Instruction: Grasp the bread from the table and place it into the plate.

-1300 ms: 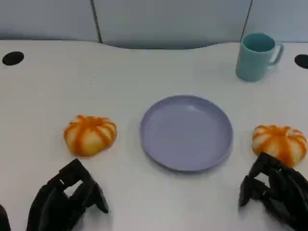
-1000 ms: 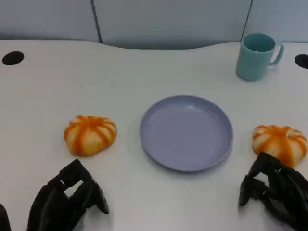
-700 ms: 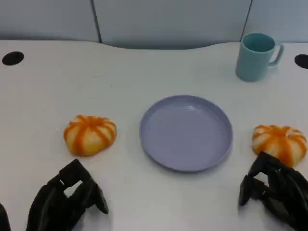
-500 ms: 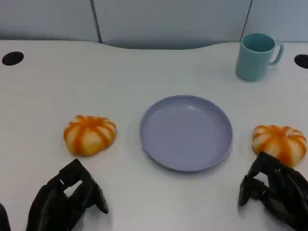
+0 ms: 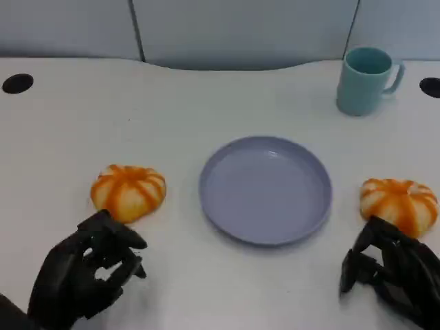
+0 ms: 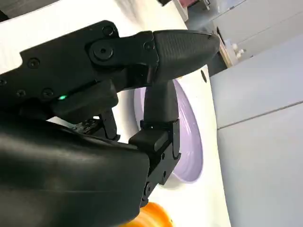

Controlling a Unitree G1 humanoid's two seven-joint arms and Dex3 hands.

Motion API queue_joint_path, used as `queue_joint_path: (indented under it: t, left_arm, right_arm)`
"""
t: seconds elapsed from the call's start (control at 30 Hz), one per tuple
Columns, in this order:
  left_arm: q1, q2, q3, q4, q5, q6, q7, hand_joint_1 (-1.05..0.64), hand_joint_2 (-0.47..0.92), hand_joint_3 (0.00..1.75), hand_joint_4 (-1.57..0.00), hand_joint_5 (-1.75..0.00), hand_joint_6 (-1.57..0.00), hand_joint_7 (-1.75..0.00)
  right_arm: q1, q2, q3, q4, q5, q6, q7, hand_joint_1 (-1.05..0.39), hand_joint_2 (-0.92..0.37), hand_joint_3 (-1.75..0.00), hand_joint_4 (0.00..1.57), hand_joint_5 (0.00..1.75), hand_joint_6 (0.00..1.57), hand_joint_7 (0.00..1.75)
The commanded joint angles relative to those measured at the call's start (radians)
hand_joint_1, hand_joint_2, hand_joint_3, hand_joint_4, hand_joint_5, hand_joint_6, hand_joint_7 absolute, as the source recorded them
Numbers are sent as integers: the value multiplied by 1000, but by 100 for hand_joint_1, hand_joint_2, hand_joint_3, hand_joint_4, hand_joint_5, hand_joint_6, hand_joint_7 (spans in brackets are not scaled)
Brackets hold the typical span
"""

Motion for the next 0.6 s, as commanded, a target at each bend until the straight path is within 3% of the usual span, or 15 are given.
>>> queue_joint_path:
  t: [0.03,0.27,0.37,0.47,0.6]
  left_arm:
    - [-32,76,2,20,253,-210,177,-66,92,33,-51,-98,-64,-33]
    - [-46,210,-1,-137,758,-225,531,-70,92,28,-23,-81,-53,-8]
    - [-36,249,-24,-229,935,-161,663,-68,92,23,-20,-59,-47,-1]
    - [-37,281,-61,-280,1028,-106,743,-65,92,15,-18,-44,-43,0]
    - [-36,330,-113,-366,1116,2,745,-66,92,13,-12,-37,-33,0]
  right_arm:
    - [0,-4,2,18,-8,2,-11,-58,-92,-38,67,175,56,159]
    - [-7,1,3,26,-3,4,-5,-58,-92,-35,68,175,55,160]
    - [-8,2,5,27,-7,1,-7,-57,-92,-38,67,175,55,161]
    - [-9,3,4,29,-6,-2,-6,-57,-92,-39,67,175,54,161]
    - [-5,-1,12,23,-20,-13,-18,-58,-92,-40,66,175,53,162]
